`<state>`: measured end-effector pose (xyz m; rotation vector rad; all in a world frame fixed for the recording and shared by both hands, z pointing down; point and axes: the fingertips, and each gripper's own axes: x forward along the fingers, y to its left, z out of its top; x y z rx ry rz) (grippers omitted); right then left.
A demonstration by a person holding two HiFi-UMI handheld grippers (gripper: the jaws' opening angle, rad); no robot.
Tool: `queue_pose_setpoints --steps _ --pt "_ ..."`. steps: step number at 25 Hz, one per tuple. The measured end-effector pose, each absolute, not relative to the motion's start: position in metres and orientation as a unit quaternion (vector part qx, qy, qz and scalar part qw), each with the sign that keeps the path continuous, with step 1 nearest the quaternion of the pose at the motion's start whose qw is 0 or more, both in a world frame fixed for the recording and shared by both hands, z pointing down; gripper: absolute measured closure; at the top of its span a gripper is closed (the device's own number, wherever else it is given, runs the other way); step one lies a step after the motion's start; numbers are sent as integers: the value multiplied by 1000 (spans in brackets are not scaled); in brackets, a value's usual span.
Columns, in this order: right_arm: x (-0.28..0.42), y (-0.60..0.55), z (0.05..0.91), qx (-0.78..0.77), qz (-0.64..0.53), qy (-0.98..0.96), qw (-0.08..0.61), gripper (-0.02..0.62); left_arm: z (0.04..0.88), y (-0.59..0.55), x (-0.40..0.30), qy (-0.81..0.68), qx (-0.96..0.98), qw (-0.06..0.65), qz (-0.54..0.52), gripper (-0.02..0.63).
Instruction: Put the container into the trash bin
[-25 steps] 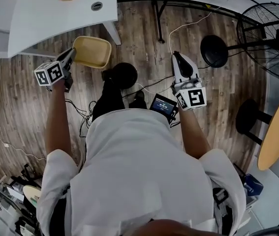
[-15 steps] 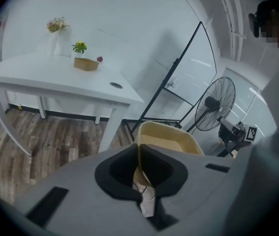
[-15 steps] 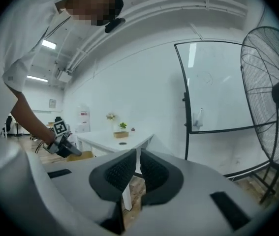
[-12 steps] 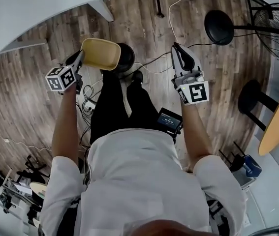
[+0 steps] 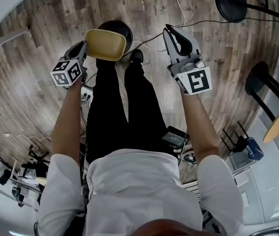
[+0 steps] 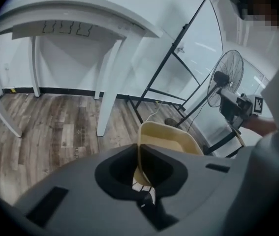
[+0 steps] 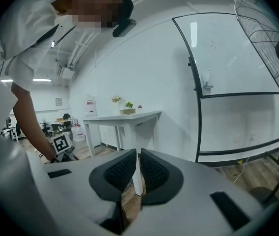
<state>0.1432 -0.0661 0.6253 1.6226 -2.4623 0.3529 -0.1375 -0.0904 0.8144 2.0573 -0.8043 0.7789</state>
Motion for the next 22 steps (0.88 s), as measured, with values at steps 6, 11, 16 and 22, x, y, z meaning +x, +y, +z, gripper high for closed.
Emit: queue_pose_setpoints --steps 6,11,16,22 --pt "147 -70 674 538 133 -827 99 546 889 -73 -121 -295 808 388 333 586" --pt "140 -69 710 501 131 -844 137 546 943 -72 -114 -291 806 378 350 585" --pt "143 -81 742 496 125 -847 146 546 989 -69 -116 -288 805 366 368 585" --pt "136 -91 755 497 118 -851 124 546 1032 -60 -122 -287 796 371 384 584"
